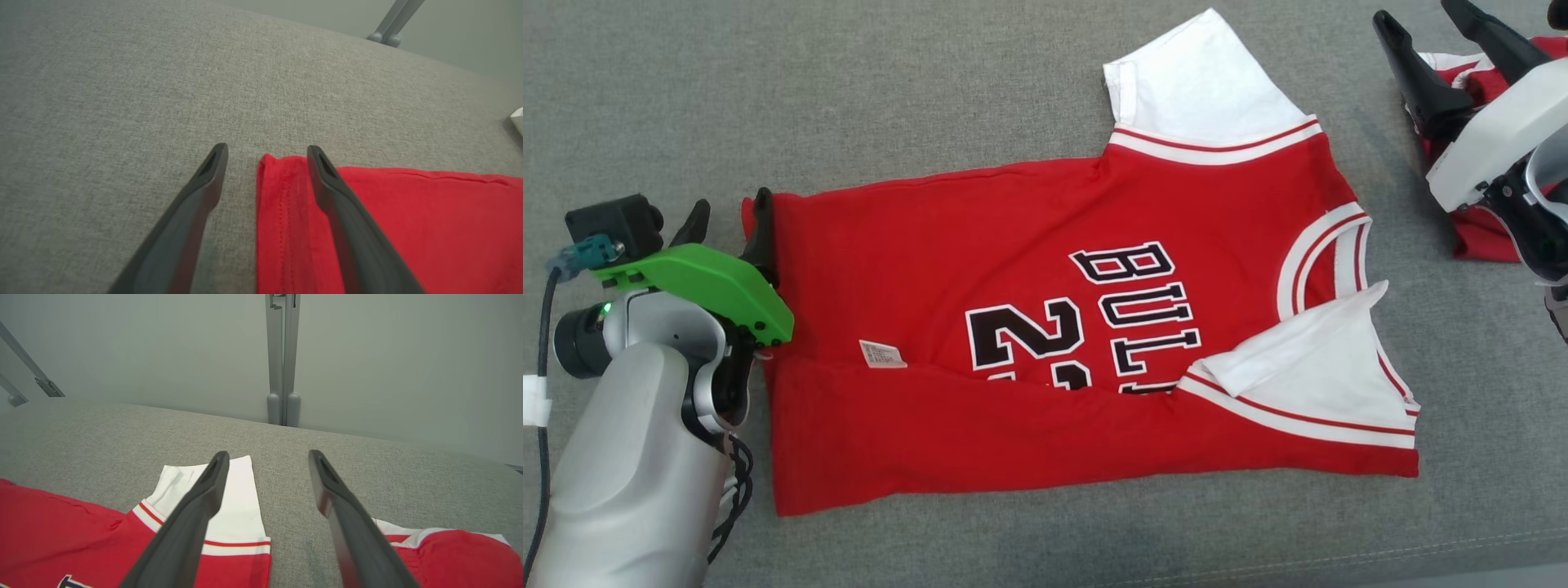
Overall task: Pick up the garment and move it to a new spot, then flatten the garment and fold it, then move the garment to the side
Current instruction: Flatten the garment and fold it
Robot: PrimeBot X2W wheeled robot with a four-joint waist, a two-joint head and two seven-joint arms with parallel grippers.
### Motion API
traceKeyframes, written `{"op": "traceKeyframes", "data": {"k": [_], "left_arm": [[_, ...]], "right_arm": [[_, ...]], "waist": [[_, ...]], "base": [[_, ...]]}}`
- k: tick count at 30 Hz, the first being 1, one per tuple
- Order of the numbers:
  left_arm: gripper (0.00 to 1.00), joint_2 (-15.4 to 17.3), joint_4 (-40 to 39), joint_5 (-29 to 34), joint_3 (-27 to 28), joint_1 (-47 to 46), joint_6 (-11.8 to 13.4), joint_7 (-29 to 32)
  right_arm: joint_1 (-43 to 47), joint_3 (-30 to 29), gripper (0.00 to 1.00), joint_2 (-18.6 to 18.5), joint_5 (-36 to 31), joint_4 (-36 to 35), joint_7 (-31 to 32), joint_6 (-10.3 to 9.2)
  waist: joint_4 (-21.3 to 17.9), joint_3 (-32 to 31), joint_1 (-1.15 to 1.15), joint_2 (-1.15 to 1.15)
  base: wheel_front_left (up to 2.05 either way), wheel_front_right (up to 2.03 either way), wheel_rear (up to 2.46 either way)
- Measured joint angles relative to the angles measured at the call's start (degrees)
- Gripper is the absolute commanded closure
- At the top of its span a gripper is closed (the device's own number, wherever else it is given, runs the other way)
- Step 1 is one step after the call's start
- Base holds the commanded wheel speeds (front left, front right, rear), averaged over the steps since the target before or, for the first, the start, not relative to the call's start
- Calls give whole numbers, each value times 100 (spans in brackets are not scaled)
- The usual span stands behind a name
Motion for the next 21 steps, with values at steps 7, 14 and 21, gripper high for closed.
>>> {"op": "traceKeyframes", "data": {"k": [7,14,21], "left_arm": [[19,-218,341,176,-30,-331,0,45],[100,-358,475,352,-179,-542,0,19],[100,-616,328,433,-422,-653,0,-82]], "right_arm": [[-322,97,0,98,-60,370,46,68],[-565,116,0,194,-109,753,38,112],[-816,222,0,88,-201,1180,220,164]], "waist": [[83,398,0,0],[244,505,0,0],[436,579,0,0]], "base": [[0,0,0],[0,0,0],[0,0,0]]}}
